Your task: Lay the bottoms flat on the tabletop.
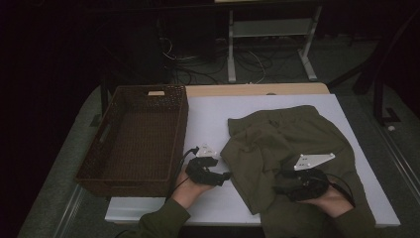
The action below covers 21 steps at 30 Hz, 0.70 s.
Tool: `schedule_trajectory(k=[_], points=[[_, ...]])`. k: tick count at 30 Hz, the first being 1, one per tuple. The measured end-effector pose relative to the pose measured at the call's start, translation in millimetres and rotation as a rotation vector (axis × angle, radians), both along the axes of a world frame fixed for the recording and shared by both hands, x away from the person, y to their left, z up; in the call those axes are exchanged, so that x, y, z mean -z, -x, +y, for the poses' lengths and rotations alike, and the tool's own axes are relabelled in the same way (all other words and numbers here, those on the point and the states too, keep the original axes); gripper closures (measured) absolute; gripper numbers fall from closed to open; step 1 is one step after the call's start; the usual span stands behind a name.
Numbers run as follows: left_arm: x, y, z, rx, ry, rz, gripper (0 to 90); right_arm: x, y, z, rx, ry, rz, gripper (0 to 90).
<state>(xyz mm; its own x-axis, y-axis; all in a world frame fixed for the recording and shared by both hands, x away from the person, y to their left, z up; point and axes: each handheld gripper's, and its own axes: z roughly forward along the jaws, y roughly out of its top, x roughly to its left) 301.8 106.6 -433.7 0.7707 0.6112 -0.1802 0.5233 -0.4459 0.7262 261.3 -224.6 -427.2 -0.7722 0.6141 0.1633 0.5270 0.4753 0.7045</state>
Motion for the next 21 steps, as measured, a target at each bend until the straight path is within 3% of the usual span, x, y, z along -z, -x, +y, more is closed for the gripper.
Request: schedule_trajectory(k=[5, 8, 11, 15, 21], points=[[4.1, 15.5, 4.6, 0.045, 0.025, 0.01, 17.7, 2.8, -3.4, 6.6, -0.016, -0.02, 0.034, 39.1], [6.0, 23.4, 6.1, 0.063, 0.057, 0.017, 14.8, 5.3, -5.1, 11.6, -0.051, -0.019, 0.062, 48.3], [5.1, 23.3, 6.1, 0.074, 0.071, 0.003, 13.4, 7.1, -6.1, 15.8, -0.08, -0.006, 0.084, 65.1], [5.1, 20.8, 6.3, 0.074, 0.078, -0.002, 13.5, 3.6, -7.3, 14.7, -0.088, 0.012, 0.059, 83.5], [4.5, 21.1, 7.2, 0.06, 0.074, -0.011, 13.5, -6.1, -8.8, -0.2, -0.065, 0.027, 0.022, 88.4]])
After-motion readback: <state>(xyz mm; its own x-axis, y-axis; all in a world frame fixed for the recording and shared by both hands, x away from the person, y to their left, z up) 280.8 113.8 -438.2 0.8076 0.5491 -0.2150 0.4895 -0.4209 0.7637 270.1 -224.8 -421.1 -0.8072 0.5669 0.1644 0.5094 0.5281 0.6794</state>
